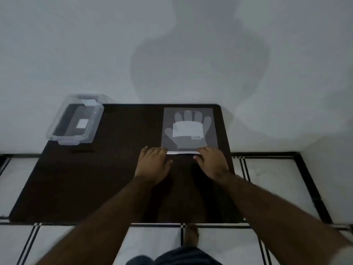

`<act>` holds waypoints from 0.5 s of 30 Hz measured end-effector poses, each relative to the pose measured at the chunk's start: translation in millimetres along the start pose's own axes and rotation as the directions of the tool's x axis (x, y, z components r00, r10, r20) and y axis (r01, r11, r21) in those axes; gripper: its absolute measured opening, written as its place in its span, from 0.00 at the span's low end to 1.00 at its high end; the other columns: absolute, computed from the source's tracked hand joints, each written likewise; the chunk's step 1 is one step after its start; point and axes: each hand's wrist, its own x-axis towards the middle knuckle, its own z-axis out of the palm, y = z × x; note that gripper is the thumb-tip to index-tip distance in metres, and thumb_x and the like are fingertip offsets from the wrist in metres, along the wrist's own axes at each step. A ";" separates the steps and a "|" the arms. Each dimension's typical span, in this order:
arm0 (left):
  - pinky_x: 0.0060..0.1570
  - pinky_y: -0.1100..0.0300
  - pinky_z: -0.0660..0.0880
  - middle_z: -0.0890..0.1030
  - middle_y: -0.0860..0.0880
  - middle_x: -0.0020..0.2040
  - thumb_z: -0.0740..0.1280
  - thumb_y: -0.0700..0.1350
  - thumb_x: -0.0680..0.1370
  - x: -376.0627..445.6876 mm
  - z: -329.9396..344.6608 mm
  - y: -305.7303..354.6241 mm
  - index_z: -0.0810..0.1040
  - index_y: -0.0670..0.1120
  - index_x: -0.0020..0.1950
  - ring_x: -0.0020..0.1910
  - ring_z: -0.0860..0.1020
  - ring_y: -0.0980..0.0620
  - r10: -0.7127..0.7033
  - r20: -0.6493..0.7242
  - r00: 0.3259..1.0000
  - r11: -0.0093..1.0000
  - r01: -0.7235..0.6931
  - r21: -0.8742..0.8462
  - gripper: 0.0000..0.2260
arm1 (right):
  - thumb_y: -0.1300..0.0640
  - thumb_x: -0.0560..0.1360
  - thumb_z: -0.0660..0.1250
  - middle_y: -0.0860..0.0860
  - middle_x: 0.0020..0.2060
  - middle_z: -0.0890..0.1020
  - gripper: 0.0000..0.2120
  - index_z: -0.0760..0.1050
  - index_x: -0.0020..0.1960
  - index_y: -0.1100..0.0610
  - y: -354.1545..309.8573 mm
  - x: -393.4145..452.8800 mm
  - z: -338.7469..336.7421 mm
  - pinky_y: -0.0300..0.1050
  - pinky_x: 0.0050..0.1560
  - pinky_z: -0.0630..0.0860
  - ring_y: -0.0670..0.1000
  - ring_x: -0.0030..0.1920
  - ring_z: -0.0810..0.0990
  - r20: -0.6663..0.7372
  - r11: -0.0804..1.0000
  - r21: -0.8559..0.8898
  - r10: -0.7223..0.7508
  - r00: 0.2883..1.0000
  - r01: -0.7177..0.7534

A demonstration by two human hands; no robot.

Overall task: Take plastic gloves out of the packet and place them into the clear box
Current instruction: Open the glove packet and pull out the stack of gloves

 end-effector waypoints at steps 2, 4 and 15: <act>0.83 0.43 0.55 0.77 0.48 0.76 0.62 0.60 0.85 16.5 11.5 9.4 0.72 0.50 0.79 0.77 0.72 0.48 -0.032 0.055 0.998 0.999 0.033 -0.015 0.25 | 0.45 0.84 0.64 0.52 0.58 0.84 0.16 0.81 0.64 0.53 16.3 20.2 5.8 0.53 0.63 0.77 0.55 0.58 0.81 0.062 1.000 0.022 0.014 0.998 -0.015; 0.82 0.43 0.57 0.79 0.48 0.74 0.62 0.59 0.84 23.5 23.4 14.5 0.73 0.49 0.78 0.76 0.74 0.47 -0.040 0.070 0.997 0.999 0.041 -0.012 0.25 | 0.46 0.84 0.64 0.52 0.58 0.84 0.15 0.82 0.64 0.53 23.9 33.2 8.9 0.53 0.63 0.78 0.54 0.58 0.81 0.127 1.000 0.017 0.003 0.992 -0.005; 0.71 0.47 0.69 0.83 0.48 0.67 0.65 0.54 0.83 56.1 71.0 24.5 0.77 0.47 0.72 0.66 0.79 0.45 -0.005 0.103 0.995 0.998 0.011 -0.058 0.20 | 0.51 0.85 0.62 0.51 0.53 0.84 0.13 0.85 0.59 0.51 41.2 84.8 27.9 0.56 0.60 0.79 0.53 0.55 0.80 0.351 0.986 0.064 -0.167 0.921 0.154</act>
